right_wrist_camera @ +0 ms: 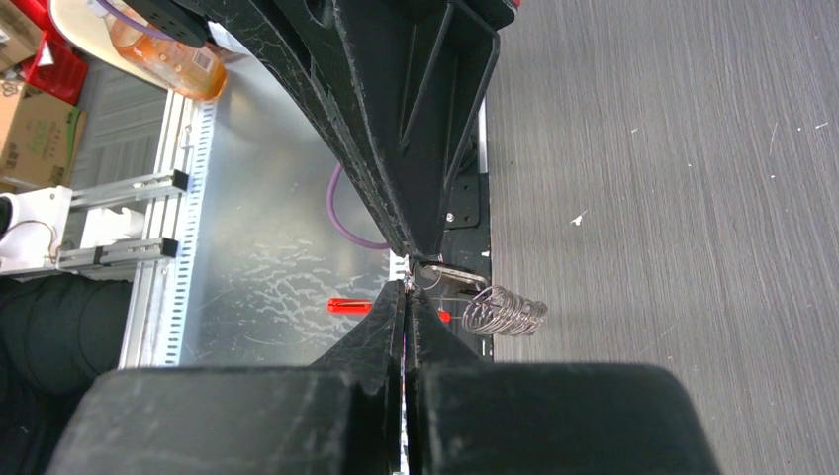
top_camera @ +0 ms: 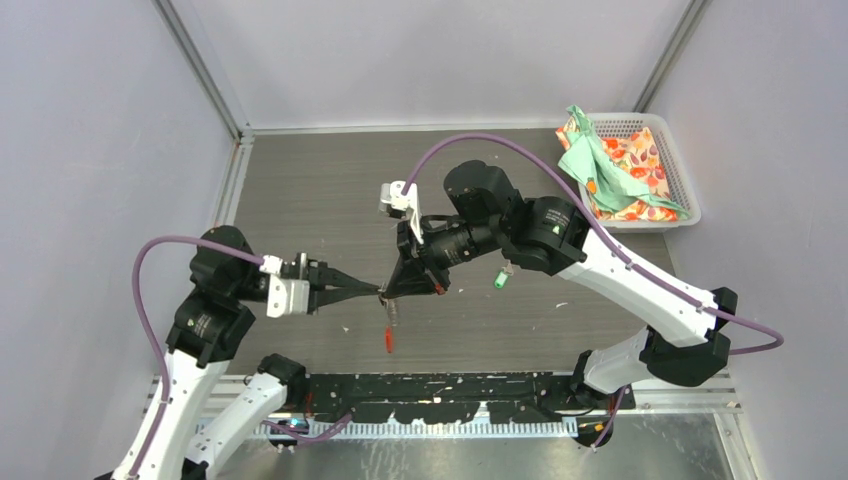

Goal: Put the keys on the keyring

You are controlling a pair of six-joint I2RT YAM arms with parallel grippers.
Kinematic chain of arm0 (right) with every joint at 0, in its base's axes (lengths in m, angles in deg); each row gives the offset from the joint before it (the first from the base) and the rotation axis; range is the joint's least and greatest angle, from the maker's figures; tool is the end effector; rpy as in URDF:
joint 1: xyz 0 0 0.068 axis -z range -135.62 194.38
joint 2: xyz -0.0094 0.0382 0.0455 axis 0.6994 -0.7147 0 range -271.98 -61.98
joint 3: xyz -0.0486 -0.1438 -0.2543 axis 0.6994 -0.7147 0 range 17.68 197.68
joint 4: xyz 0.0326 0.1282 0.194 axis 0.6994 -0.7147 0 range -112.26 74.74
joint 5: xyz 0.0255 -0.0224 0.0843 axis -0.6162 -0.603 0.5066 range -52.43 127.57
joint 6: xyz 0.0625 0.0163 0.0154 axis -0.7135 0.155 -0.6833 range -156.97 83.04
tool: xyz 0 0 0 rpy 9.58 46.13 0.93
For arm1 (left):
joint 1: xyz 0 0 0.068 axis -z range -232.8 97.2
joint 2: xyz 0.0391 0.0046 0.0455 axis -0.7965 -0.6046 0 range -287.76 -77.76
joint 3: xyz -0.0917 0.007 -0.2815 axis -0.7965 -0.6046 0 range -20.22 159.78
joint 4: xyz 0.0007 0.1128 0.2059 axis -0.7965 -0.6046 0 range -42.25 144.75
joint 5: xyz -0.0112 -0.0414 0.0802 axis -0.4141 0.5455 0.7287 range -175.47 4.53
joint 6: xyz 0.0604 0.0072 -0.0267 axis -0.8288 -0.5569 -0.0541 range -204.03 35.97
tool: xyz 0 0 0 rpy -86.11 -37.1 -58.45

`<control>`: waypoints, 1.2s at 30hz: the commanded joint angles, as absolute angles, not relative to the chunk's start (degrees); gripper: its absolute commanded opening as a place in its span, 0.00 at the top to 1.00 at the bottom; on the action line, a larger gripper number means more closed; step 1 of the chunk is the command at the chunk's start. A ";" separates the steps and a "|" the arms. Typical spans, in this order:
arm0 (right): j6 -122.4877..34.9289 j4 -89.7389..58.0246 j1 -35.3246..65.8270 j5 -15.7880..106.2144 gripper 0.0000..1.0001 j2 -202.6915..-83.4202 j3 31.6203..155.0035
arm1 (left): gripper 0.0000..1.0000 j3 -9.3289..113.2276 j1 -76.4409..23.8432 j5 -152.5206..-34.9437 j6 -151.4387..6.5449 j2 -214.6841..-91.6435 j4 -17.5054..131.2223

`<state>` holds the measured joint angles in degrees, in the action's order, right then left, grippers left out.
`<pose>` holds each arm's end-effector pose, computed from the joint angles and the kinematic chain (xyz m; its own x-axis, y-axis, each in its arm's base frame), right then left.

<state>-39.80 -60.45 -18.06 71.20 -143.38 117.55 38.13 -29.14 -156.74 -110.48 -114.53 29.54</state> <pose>0.0982 0.2514 0.4707 -0.2556 -0.4007 -0.8798 -0.9556 -0.0336 0.2929 0.0341 -0.0694 0.4154 0.3910 -0.0151 -0.9203 0.9163 -0.0876 0.3908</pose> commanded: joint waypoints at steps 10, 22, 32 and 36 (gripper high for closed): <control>-45.08 -45.67 -16.57 68.51 0.99 -137.16 111.94 | 1.00 39.50 -28.98 -157.83 -112.24 -113.14 26.87; -47.47 -40.06 -15.24 67.44 0.99 -134.03 108.01 | 1.00 39.43 -28.98 -157.45 -111.12 -112.13 27.84; -55.96 -21.91 -15.21 65.02 0.99 -131.56 99.21 | 0.91 38.45 -28.98 -158.18 -111.62 -112.30 28.01; -58.18 -16.10 -15.23 63.10 0.99 -130.43 95.95 | 0.78 38.22 -28.98 -156.38 -112.08 -112.06 28.06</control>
